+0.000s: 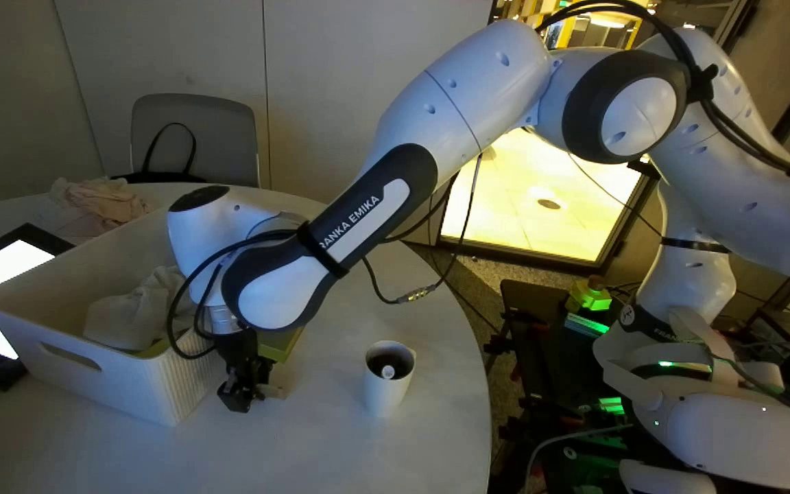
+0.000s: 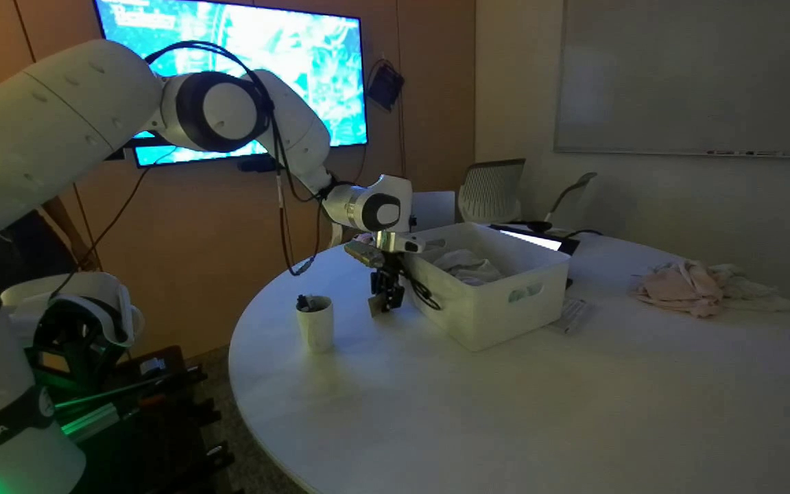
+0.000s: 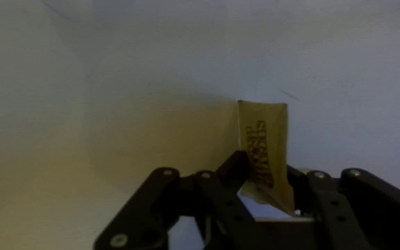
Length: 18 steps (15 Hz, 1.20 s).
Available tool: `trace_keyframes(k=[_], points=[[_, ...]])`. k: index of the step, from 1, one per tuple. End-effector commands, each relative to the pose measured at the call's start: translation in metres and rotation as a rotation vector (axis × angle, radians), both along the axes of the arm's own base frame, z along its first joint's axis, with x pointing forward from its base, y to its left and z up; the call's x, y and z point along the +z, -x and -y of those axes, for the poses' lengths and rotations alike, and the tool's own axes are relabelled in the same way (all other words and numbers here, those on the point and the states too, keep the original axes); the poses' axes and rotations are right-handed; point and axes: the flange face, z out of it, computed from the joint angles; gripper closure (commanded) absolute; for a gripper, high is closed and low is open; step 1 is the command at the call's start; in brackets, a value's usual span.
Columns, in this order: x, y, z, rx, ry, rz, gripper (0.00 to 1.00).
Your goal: Put the green towel in the basket, then put the two markers in the cup, then put the other green towel in the basket, then the black tape in the cup, then the white towel in the basket
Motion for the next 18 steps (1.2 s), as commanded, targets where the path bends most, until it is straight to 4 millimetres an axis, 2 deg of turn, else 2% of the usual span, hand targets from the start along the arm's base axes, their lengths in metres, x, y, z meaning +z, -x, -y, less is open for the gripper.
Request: trace_keyframes(k=[1,12,18], points=[[0.013,0.005,-0.001,-0.018,-0.003,-0.055,0.87],[0.082,0.032,0.004,-0.073,0.005,-0.160,0.89],[0.110,0.067,0.026,-0.160,0.014,-0.147,0.89]])
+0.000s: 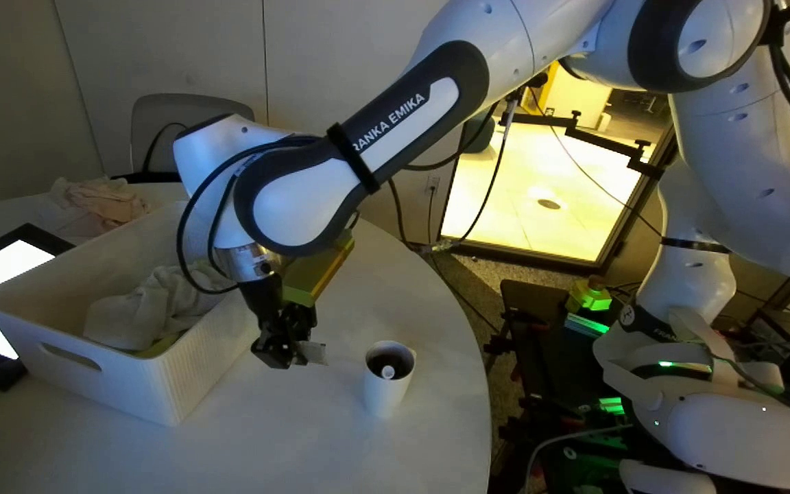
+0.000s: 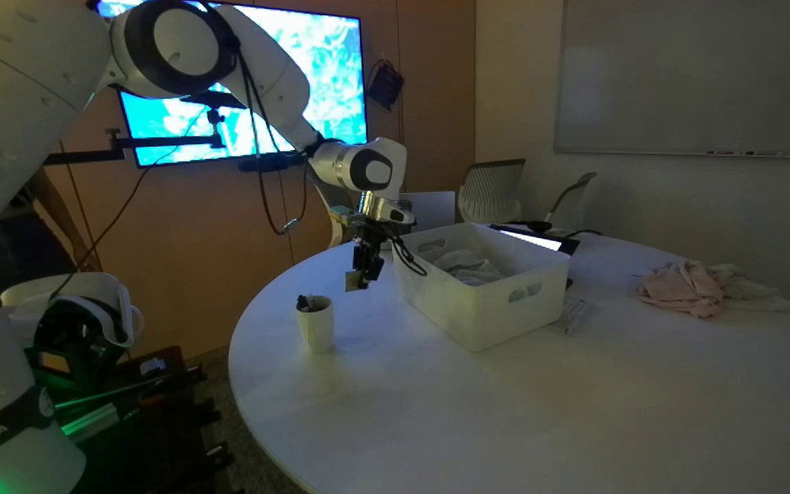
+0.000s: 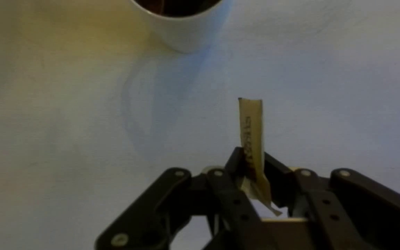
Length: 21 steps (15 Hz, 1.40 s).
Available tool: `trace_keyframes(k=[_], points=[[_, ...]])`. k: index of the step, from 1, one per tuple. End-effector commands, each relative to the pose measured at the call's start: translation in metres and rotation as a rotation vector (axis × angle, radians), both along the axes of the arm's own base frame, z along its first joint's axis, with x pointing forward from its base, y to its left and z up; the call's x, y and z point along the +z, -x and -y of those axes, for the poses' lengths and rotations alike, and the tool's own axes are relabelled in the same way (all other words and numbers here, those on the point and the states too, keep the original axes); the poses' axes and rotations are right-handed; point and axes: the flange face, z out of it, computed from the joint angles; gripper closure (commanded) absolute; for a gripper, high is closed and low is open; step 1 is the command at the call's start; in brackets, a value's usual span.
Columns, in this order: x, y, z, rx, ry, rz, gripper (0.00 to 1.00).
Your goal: Put the green towel in the basket, then put the two markers in the cup, then put the other green towel in the basket, then the black tape in the cup, then the white towel in the basket
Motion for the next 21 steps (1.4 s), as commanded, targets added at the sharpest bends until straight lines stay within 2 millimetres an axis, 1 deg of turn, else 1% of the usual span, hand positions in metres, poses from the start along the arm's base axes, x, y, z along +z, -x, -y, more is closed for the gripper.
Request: trace_keyframes(k=[1,6,9,12,15,18,21], points=[[0.025,0.032,0.018,-0.076,-0.017,0.011,0.89],[0.041,0.067,0.044,-0.129,-0.041,0.025,0.89],[0.044,0.088,0.054,-0.154,-0.043,0.027,0.89],[0.039,0.104,0.060,-0.162,-0.044,0.019,0.89],[0.029,0.115,0.062,-0.165,-0.041,0.002,0.89],[0.017,0.122,0.063,-0.176,-0.043,-0.013,0.89],[0.008,0.125,0.062,-0.187,-0.042,-0.018,0.89]])
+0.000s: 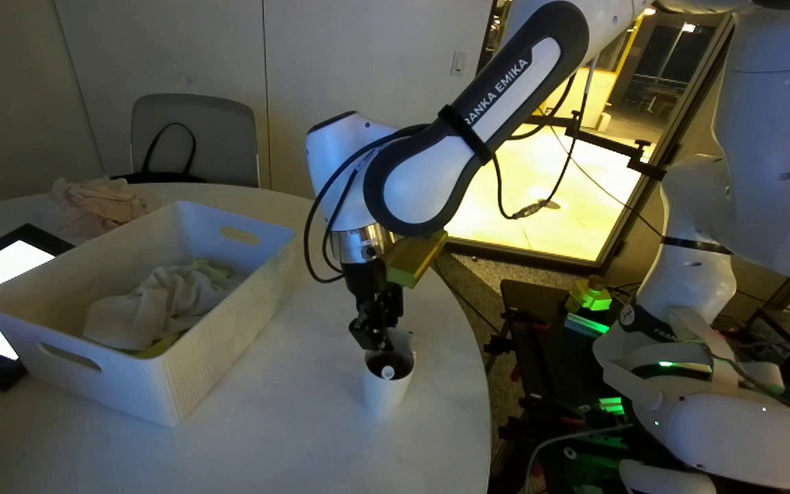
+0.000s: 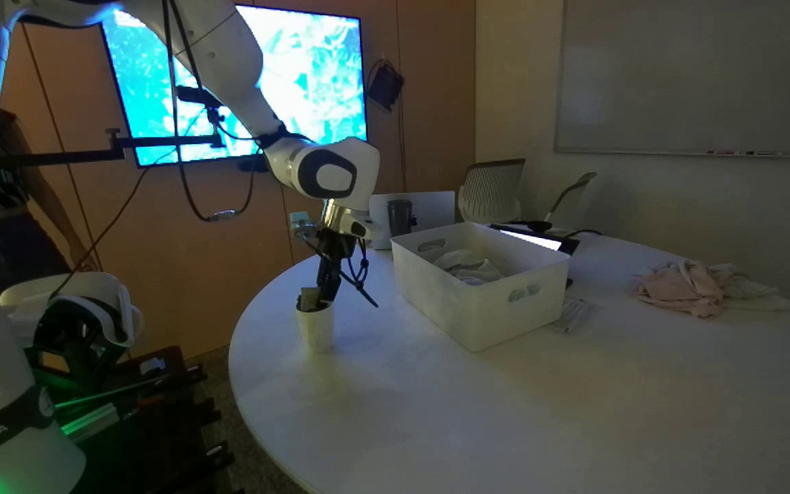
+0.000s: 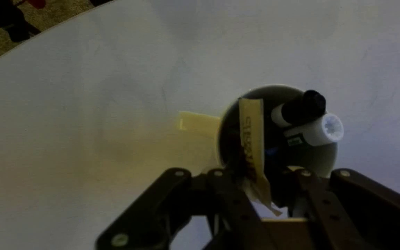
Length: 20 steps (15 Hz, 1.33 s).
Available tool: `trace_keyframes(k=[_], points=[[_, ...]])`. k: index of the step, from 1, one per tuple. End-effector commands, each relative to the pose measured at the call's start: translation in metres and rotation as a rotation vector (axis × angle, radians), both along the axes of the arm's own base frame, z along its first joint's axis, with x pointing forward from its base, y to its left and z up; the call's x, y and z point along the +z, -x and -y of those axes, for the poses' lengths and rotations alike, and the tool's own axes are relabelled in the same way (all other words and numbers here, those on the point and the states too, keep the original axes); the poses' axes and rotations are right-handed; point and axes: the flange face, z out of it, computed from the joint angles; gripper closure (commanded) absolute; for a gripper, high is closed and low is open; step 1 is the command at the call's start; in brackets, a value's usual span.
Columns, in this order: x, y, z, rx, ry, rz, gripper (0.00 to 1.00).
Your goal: Put the green towel in the basket, then put the two markers in the cup, then put the other green towel in the basket, then the black tape in the cup, then the white towel in the basket
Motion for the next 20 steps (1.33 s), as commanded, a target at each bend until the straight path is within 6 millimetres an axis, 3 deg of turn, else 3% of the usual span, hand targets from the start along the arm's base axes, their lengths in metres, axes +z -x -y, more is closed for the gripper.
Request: trace_keyframes(k=[1,9,10,12,15,20], points=[[-0.003,0.004,-0.002,-0.025,-0.016,0.017,0.89],[-0.007,-0.002,-0.008,-0.027,0.003,0.045,0.85],[-0.006,-0.003,-0.008,-0.032,-0.002,0.052,0.62],[-0.004,-0.003,-0.009,-0.035,-0.002,0.060,0.60],[0.004,-0.002,-0.009,-0.039,-0.001,0.072,0.42],[0.043,0.006,-0.009,-0.019,-0.009,0.081,0.34]])
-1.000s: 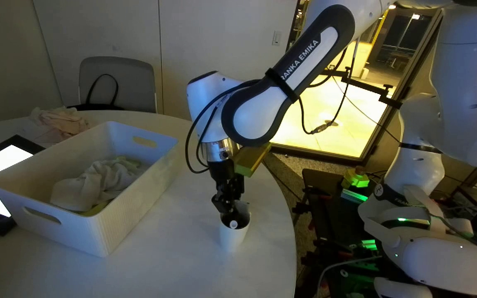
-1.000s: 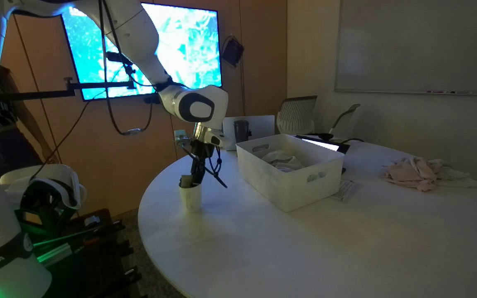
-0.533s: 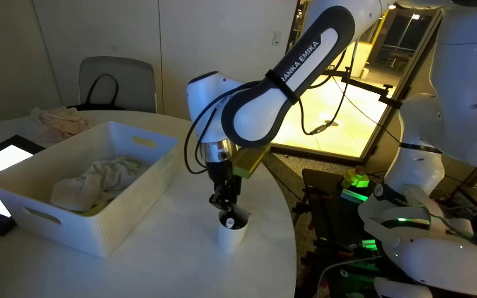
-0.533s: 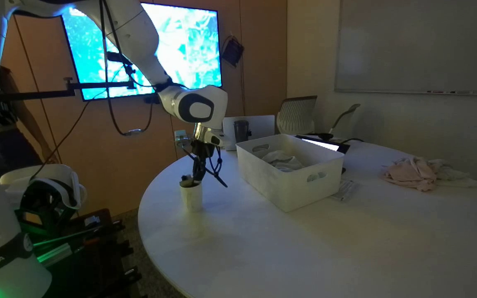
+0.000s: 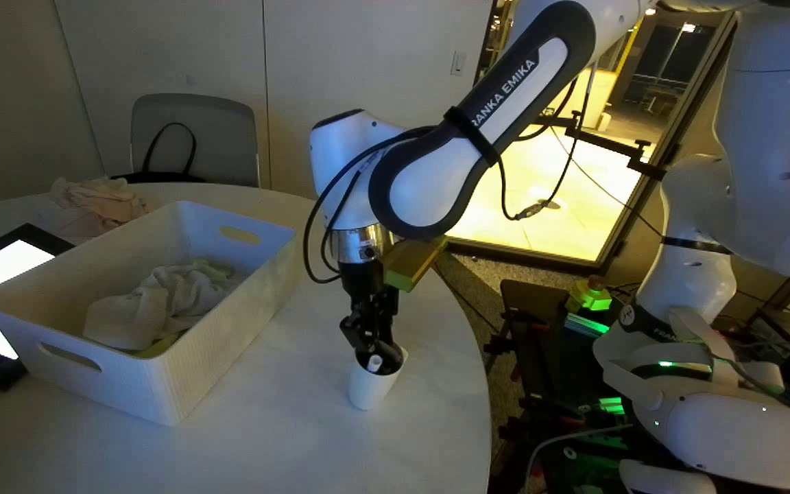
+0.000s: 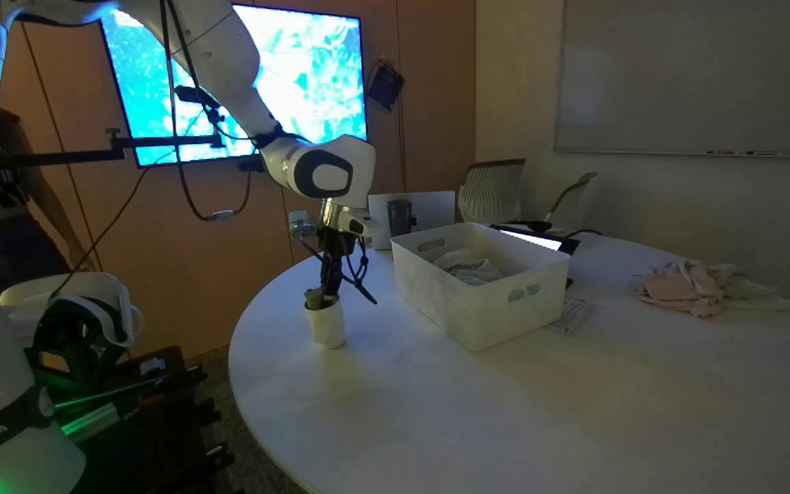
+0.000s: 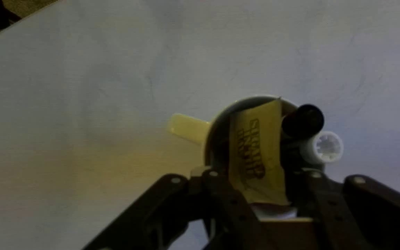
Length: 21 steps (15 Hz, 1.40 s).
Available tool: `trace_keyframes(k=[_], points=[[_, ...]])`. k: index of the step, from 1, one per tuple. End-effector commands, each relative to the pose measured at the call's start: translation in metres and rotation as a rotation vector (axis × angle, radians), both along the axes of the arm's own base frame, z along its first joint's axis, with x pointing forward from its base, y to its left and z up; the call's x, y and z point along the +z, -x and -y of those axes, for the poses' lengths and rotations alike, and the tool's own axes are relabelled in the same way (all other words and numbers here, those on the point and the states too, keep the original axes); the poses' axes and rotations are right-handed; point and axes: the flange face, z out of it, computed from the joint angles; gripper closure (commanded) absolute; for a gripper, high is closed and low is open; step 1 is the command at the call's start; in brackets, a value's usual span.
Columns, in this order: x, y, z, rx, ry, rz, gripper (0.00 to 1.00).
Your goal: Put the green towel in the basket, then put the two markers in the cup, then put the other green towel in the basket, then the black tape in the cup, then the white towel in the basket
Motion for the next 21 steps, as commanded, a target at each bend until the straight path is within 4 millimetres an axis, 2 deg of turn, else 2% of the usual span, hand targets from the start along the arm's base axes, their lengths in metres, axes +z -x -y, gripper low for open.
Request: trace_keyframes(k=[1,4,5,7,12,15,19,21], points=[[0.046,0.008,-0.003,0.008,-0.007,0.026,0.27],[0.081,0.012,-0.009,0.014,-0.003,0.052,0.02],[0.091,0.013,-0.011,0.017,-0.008,0.060,0.00],[0.119,0.022,-0.015,0.031,-0.002,0.052,0.00],[0.192,0.062,-0.028,0.023,0.011,0.048,0.00],[0.226,0.084,-0.032,0.022,0.008,0.095,0.00],[0.246,0.111,-0.024,0.033,-0.001,0.169,0.00],[0.247,0.123,-0.015,0.032,0.002,0.202,0.00]])
